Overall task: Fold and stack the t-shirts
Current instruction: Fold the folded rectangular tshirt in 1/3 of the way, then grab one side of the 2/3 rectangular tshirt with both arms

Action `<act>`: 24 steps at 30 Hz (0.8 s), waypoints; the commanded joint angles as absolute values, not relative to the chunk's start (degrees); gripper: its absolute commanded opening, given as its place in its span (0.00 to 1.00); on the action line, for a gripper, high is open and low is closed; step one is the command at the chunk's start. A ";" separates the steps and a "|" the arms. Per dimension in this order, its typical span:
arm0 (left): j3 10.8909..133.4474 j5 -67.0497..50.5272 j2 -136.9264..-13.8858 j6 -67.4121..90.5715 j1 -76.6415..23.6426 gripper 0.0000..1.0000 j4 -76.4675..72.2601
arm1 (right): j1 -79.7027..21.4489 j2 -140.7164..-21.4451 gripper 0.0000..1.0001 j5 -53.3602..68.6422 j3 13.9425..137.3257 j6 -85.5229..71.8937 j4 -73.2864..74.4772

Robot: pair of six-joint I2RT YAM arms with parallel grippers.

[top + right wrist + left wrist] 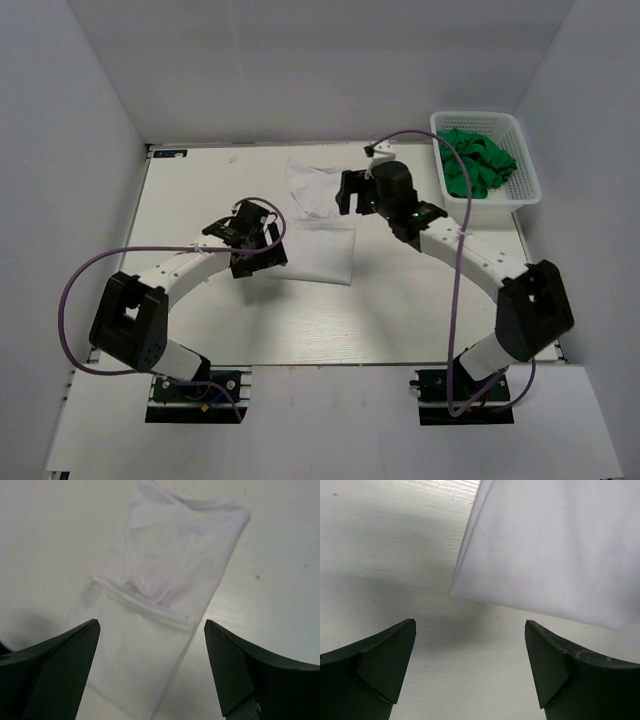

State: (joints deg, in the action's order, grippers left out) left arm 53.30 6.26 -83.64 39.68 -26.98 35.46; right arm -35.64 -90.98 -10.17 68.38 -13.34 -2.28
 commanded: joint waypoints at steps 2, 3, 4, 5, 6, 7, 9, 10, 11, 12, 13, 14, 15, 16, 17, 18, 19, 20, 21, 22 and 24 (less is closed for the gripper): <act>53.61 1.32 -84.80 38.23 -24.79 1.00 32.26 | -33.93 -85.18 0.90 -0.55 58.73 -23.37 6.93; 53.61 2.45 -84.81 39.45 -24.09 1.00 32.26 | -33.40 -84.38 0.90 2.34 58.10 -24.25 7.47; 52.66 1.24 -85.34 39.46 -23.56 1.00 32.26 | -33.40 -83.59 0.90 8.55 56.18 -26.17 8.34; 51.43 0.62 -85.34 39.46 -23.55 1.00 30.17 | -33.22 -83.24 0.90 10.27 54.60 -26.80 8.52; 50.81 0.01 -85.34 39.46 -22.68 1.00 28.93 | -32.87 -82.97 0.90 12.11 54.06 -27.24 8.26; 50.02 -1.65 -84.82 38.85 -21.98 1.00 27.52 | -32.87 -83.32 0.90 16.65 52.75 -28.99 7.83; 49.49 -2.63 -84.81 38.85 -21.28 0.93 26.98 | -32.70 -85.67 0.90 19.15 51.16 -29.53 6.25; 49.48 -3.33 -85.68 38.85 -21.27 0.92 26.98 | -32.61 -86.74 0.90 22.21 50.89 -30.49 5.98; 48.61 -4.12 -86.30 38.85 -20.75 0.92 25.59 | -32.35 -87.36 0.90 22.85 51.15 -31.46 6.24; 48.08 -5.52 -86.31 38.85 -20.74 0.90 24.79 | -32.43 -90.15 0.90 25.20 51.24 -31.46 5.98; 46.86 -5.54 -86.31 38.85 -20.74 0.90 24.26 | -32.52 -90.96 0.90 27.14 51.59 -32.16 4.85; 46.32 -6.06 -86.92 38.85 -20.74 0.85 23.56 | -32.43 -92.18 0.90 28.29 51.59 -32.60 4.66; 45.62 -6.06 -86.92 38.85 -20.74 0.85 23.55 | -32.52 -93.42 0.90 28.74 51.94 -32.69 4.66; 45.62 -6.06 -86.92 38.85 -20.74 0.83 23.55 | -32.43 -94.21 0.90 28.83 52.20 -32.96 5.01; 45.09 -6.06 -86.92 38.85 -20.74 0.82 22.95 | -32.43 -94.57 0.90 28.65 52.12 -33.57 5.27; 45.09 -5.37 -86.92 38.85 -20.74 0.79 22.94 | -32.17 -95.09 0.90 28.39 52.03 -33.75 5.36; 45.09 -5.36 -86.92 38.85 -20.74 0.76 22.94 | -32.26 -95.62 0.90 28.39 52.03 -34.01 5.45; 44.57 -5.36 -86.92 38.85 -20.74 0.74 22.24 | -32.08 -95.89 0.90 27.34 52.21 -34.01 6.49; 44.56 -6.06 -87.53 38.85 -20.74 0.74 21.71 | -32.08 -96.24 0.90 27.16 52.12 -34.19 6.76; 43.86 -6.06 -87.54 38.85 -20.74 0.69 21.71 | -31.65 -96.76 0.90 26.29 52.29 -34.36 7.38; 43.34 -6.77 -88.06 38.85 -20.74 0.64 20.05 | -32.34 -96.77 0.90 25.75 51.77 -34.80 7.65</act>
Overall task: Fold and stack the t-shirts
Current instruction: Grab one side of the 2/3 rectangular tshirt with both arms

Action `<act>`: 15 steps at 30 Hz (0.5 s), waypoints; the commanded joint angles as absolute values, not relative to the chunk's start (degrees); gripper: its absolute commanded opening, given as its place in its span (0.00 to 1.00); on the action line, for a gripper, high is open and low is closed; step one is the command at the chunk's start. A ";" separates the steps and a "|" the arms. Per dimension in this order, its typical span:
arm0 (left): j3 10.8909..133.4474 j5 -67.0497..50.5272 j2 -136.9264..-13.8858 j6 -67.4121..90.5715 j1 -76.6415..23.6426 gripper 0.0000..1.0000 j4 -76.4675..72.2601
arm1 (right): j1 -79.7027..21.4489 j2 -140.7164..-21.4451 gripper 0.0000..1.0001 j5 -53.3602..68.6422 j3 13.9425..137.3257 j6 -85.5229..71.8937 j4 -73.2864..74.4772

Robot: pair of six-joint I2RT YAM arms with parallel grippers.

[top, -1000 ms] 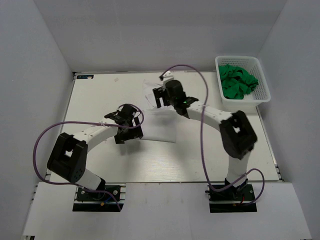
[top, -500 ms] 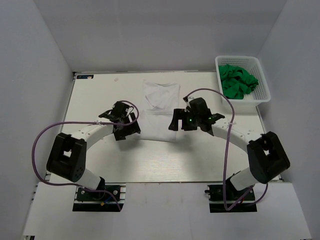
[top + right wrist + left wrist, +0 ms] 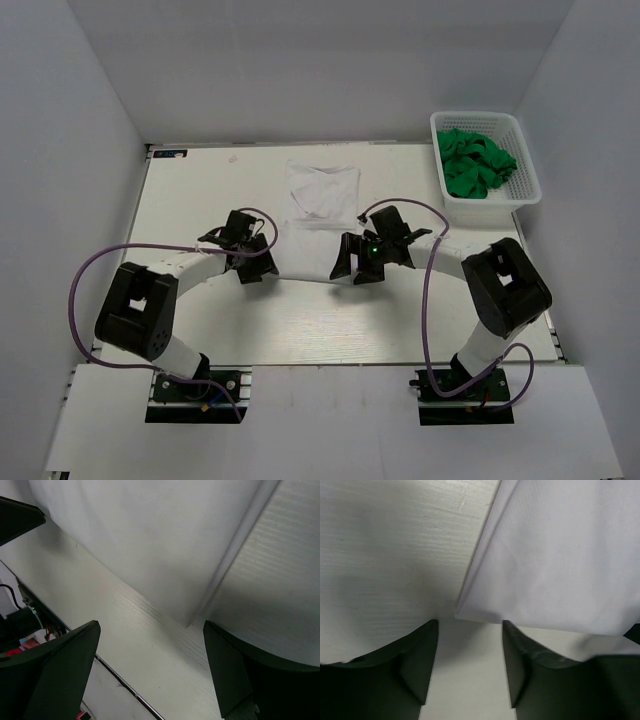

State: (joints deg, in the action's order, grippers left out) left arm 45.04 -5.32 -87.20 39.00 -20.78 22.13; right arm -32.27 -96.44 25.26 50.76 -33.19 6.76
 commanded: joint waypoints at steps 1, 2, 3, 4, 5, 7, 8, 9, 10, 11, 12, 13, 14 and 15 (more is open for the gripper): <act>43.33 -7.29 -88.07 38.85 -20.74 0.58 20.04 | -31.30 -96.94 0.88 25.40 51.42 -35.15 7.73; 43.33 -7.29 -88.85 38.85 -20.74 0.55 20.04 | -30.77 -96.94 0.88 25.31 51.24 -35.24 7.91; 43.33 -7.29 -88.86 38.85 -20.74 0.52 20.04 | -30.50 -97.03 0.87 24.70 50.81 -35.68 8.17; 43.33 -7.29 -89.38 38.85 -20.74 0.42 20.04 | -30.24 -97.29 0.82 24.70 50.45 -35.68 8.17; 43.33 -7.82 -89.38 38.85 -20.74 0.38 20.04 | -29.97 -97.47 0.78 24.87 50.19 -35.94 7.56; 43.33 -7.82 -89.91 38.85 -20.74 0.34 19.52 | -29.53 -98.00 0.64 25.92 49.75 -36.04 6.77; 43.33 -7.82 -89.91 38.85 -20.74 0.31 19.51 | -29.10 -98.69 0.59 26.54 49.83 -36.12 6.77; 43.33 -7.82 -89.91 38.85 -20.74 0.29 19.51 | -29.09 -98.96 0.56 26.98 49.92 -36.04 6.59; 43.33 -8.34 -90.43 38.85 -20.74 0.27 19.51 | -28.83 -99.57 0.50 27.33 50.01 -35.95 6.16; 43.33 -8.35 -90.44 38.85 -20.74 0.23 19.51 | -28.92 -99.93 0.46 27.86 49.92 -35.95 6.07; 43.33 -8.35 -90.44 38.85 -20.74 0.21 19.51 | -28.92 -100.19 0.42 27.95 50.44 -35.95 6.06; 43.33 -8.35 -90.44 38.85 -20.74 0.20 19.51 | -28.92 -100.80 0.39 28.65 50.36 -35.77 6.50; 43.33 -8.87 -90.96 38.85 -20.74 0.17 19.51 | -28.92 -100.81 0.39 28.48 50.62 -35.68 6.76; 43.33 -8.88 -90.97 38.85 -20.74 0.17 18.99 | -28.92 -100.98 0.39 28.48 50.80 -35.68 7.20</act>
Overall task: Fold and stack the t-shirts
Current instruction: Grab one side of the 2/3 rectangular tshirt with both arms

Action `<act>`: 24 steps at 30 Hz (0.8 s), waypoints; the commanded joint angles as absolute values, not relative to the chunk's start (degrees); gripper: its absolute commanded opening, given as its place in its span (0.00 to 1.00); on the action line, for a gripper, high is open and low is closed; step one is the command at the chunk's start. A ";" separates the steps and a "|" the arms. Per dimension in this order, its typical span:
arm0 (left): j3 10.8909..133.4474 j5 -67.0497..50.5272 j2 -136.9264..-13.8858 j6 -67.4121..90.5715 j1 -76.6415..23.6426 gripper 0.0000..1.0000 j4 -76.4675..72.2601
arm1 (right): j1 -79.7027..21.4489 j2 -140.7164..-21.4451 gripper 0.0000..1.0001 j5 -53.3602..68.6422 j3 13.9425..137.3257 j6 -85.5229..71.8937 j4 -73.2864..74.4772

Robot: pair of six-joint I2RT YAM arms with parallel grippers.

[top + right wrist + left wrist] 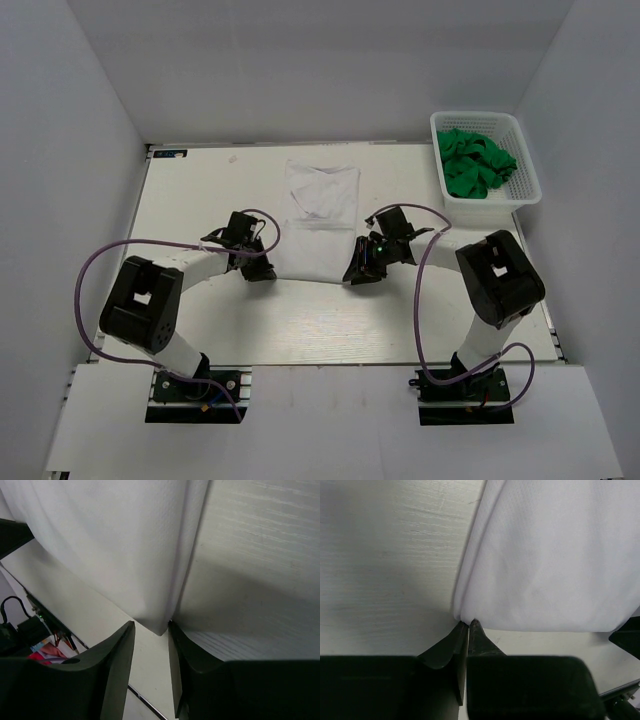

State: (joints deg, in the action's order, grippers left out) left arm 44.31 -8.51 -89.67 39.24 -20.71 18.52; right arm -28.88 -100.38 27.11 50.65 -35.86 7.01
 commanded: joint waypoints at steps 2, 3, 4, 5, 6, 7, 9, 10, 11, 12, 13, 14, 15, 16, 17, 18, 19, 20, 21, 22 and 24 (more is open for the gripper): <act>43.33 -9.40 -90.97 38.85 -20.74 0.14 18.46 | -29.00 -101.42 0.41 28.21 50.98 -35.60 7.47; 43.33 -9.40 -90.97 38.85 -20.74 0.13 18.46 | -29.00 -101.60 0.41 28.21 51.24 -35.60 7.47; 43.33 -9.40 -90.97 38.85 -20.74 0.11 18.46 | -28.92 -101.86 0.41 28.47 51.41 -35.42 7.73; 43.33 -9.40 -90.97 38.85 -20.74 0.07 18.46 | -28.74 -102.21 0.31 28.48 51.94 -35.25 7.65; 43.33 -9.40 -90.97 38.85 -20.74 0.00 18.46 | -29.00 -102.83 0.23 28.39 52.12 -35.07 7.91; 43.33 -9.40 -90.97 38.24 -20.74 0.00 18.46 | -29.00 -102.92 0.15 28.56 52.12 -35.33 7.65; 43.33 -9.40 -90.18 38.23 -20.74 0.00 17.32 | -28.91 -102.22 0.00 28.48 52.03 -35.16 7.38; 43.33 -9.40 -89.65 38.23 -20.74 0.00 17.31 | -28.92 -101.96 0.00 28.13 51.94 -35.07 7.82; 43.33 -9.40 -88.95 38.23 -20.74 0.00 17.92 | -28.92 -100.91 0.00 27.52 51.94 -34.46 7.82; 43.33 -9.40 -87.81 38.23 -20.74 0.00 19.32 | -29.00 -99.51 0.00 27.25 51.94 -33.93 8.00; 43.33 -8.88 -86.67 38.23 -21.44 0.00 20.38 | -29.26 -97.93 0.00 26.81 52.12 -33.49 9.04; 43.33 -8.88 -83.79 38.23 -21.97 0.00 21.52 | -29.09 -97.04 0.00 26.02 52.21 -32.27 11.05; 43.33 -8.88 -82.19 38.23 -21.97 0.00 23.80 | -29.09 -96.07 0.00 26.02 52.03 -31.82 11.94; 43.33 -10.01 -80.79 38.23 -21.97 0.00 24.78 | -29.27 -93.28 0.00 26.10 51.42 -31.03 13.61; 43.33 -10.63 -77.90 38.23 -21.97 0.00 25.92 | -29.27 -92.12 0.00 27.67 51.16 -30.16 15.36; 43.33 -12.46 -76.57 37.71 -21.97 0.00 28.54 | -29.09 -91.07 0.00 28.56 50.46 -29.97 16.86; 44.29 -13.44 -75.33 37.71 -21.97 0.00 30.48 | -29.27 -87.40 0.00 29.70 50.01 -29.62 17.92; 45.08 -14.23 -74.19 37.71 -21.97 0.00 32.59 | -29.18 -86.32 0.00 30.58 50.18 -29.27 21.76; 45.87 -15.98 -72.00 37.01 -21.97 0.00 35.74 | -29.09 -83.52 0.00 30.50 50.62 -28.57 22.93; 47.71 -16.69 -71.11 37.00 -21.97 0.00 37.16 | -29.00 -81.06 0.00 30.50 51.58 -28.56 24.07; 50.17 -19.06 -69.44 36.39 -21.97 0.00 38.49 | -28.92 -77.80 0.00 30.32 54.21 -27.78 27.68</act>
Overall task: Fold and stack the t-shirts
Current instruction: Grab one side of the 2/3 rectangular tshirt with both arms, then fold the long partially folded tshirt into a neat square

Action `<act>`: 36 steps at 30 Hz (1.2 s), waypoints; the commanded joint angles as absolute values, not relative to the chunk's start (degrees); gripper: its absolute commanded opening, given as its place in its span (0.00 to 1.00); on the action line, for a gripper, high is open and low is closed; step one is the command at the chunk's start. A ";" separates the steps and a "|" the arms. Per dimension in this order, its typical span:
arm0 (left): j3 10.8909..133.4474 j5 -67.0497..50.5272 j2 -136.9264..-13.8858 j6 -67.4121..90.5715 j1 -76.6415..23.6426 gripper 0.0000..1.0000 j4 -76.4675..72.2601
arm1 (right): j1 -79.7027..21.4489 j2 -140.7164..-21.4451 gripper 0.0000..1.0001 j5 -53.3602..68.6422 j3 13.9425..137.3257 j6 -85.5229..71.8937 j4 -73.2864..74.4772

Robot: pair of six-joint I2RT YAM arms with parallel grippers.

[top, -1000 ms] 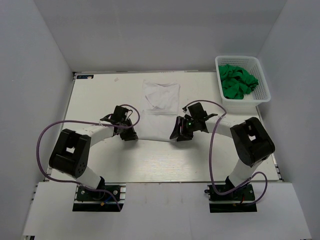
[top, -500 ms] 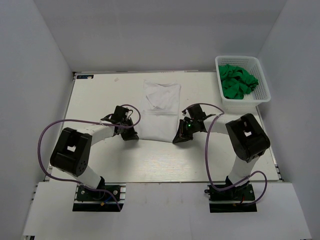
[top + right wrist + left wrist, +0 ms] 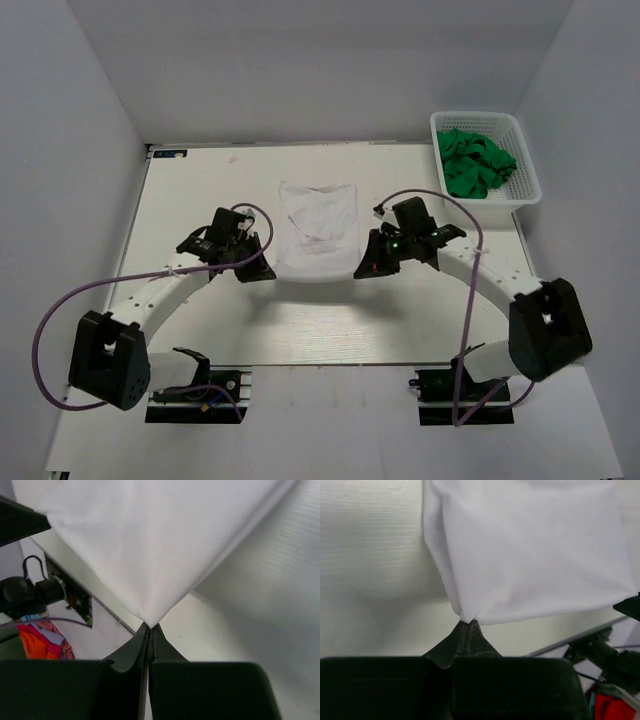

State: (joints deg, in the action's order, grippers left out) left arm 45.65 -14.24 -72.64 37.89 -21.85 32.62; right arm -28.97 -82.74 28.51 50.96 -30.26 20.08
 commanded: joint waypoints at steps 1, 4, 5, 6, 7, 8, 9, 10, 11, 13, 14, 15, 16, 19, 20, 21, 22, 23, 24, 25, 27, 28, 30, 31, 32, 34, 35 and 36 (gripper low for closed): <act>51.23 -19.59 -69.43 36.39 -21.97 0.00 39.28 | -28.92 -77.09 0.00 30.15 55.01 -27.77 28.21; 57.81 -20.21 -71.00 35.16 -21.97 0.00 43.39 | -28.74 -76.37 0.00 31.29 60.01 -26.90 31.72; 59.57 -20.21 -71.62 34.63 -21.97 0.00 44.64 | -28.74 -76.81 0.00 31.29 61.16 -26.37 32.51; 62.29 -19.17 -71.63 34.11 -21.97 0.00 45.43 | -28.57 -77.08 0.00 31.55 63.17 -26.19 33.13; 63.27 -18.64 -72.33 34.10 -21.97 0.00 45.44 | -28.13 -77.43 0.00 31.99 64.67 -25.76 33.57; 64.06 -18.63 -72.33 34.10 -21.45 0.00 45.44 | -27.95 -78.30 0.00 32.08 65.38 -25.66 33.57; 65.20 -18.63 -72.94 33.58 -20.84 0.00 44.92 | -27.51 -78.48 0.00 32.17 66.87 -25.75 33.57; 65.74 -17.68 -72.95 33.57 -20.83 0.00 43.61 | -27.07 -78.75 0.00 31.99 67.41 -25.75 33.57; 65.74 -17.06 -73.47 33.57 -20.83 0.00 42.55 | -26.98 -79.19 0.00 31.91 67.76 -25.93 33.57; 67.32 -17.05 -75.31 34.18 -20.83 0.00 40.79 | -25.49 -80.15 0.00 31.38 68.90 -26.19 32.96; 68.19 -16.01 -75.93 34.19 -20.83 0.00 39.39 | -25.05 -80.42 0.00 31.46 69.17 -26.45 32.70; 68.20 -15.47 -76.63 34.89 -20.83 0.00 38.77 | -24.09 -81.46 0.00 31.46 70.04 -26.63 32.09; 68.73 -15.47 -77.25 34.89 -20.83 0.00 38.15 | -23.65 -81.82 0.00 31.64 70.48 -27.15 31.99; 70.74 -13.71 -81.02 35.42 -20.83 0.00 35.34 | -21.80 -82.79 0.00 31.73 71.19 -27.68 30.77; 71.36 -13.01 -81.03 35.42 -20.83 0.00 34.81 | -21.80 -82.79 0.00 31.73 71.19 -27.60 30.41; 71.98 -13.01 -82.78 35.42 -20.83 0.00 34.28 | -20.23 -82.97 0.00 31.47 71.28 -27.77 30.06; 72.59 -12.40 -83.66 35.42 -20.83 0.00 33.76 | -19.52 -82.97 0.00 31.03 71.28 -27.86 28.75; 74.25 -11.44 -84.54 35.42 -20.83 0.00 33.75 | -19.25 -83.06 0.00 31.20 71.11 -27.95 28.31; 74.96 -10.73 -85.33 35.42 -20.83 0.00 33.75 | -18.81 -83.32 0.00 31.29 71.02 -28.21 27.78; 75.58 -10.03 -86.82 35.42 -20.83 0.00 32.88 | -18.03 -84.19 0.00 31.72 71.02 -28.04 26.73; 77.51 -10.02 -88.41 35.42 -20.83 0.00 32.18 | -17.41 -85.16 0.00 33.75 72.07 -28.13 25.41; 78.13 -10.02 -89.20 35.42 -20.83 0.00 31.47 | -16.79 -86.73 0.00 34.19 72.59 -28.04 25.14; 80.41 -10.02 -91.92 35.42 -20.83 0.00 31.46 | -16.44 -87.71 0.00 34.54 74.70 -28.04 24.00; 81.90 -10.02 -92.80 35.42 -20.83 0.00 31.46 | -16.17 -89.37 0.00 34.63 75.14 -28.04 23.82; 82.78 -9.32 -93.77 35.42 -20.83 0.00 30.94 | -15.82 -89.82 0.00 34.72 76.54 -28.04 23.30; 85.67 -8.79 -96.76 35.42 -20.83 0.00 31.46 | -15.38 -91.31 0.00 34.89 77.60 -27.51 23.11; 86.56 -8.79 -97.64 35.42 -20.83 0.00 31.46 | -14.68 -92.71 0.00 35.15 79.61 -27.25 23.72; 87.09 -8.18 -98.43 35.42 -20.31 0.00 31.46 | -14.50 -94.38 0.00 35.77 80.32 -26.38 24.25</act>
State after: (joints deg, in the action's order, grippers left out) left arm 83.85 -9.98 -97.86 35.42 -20.99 32.49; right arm -15.64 -92.27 33.45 75.92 -27.88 26.02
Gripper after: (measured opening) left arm 0.025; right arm 0.007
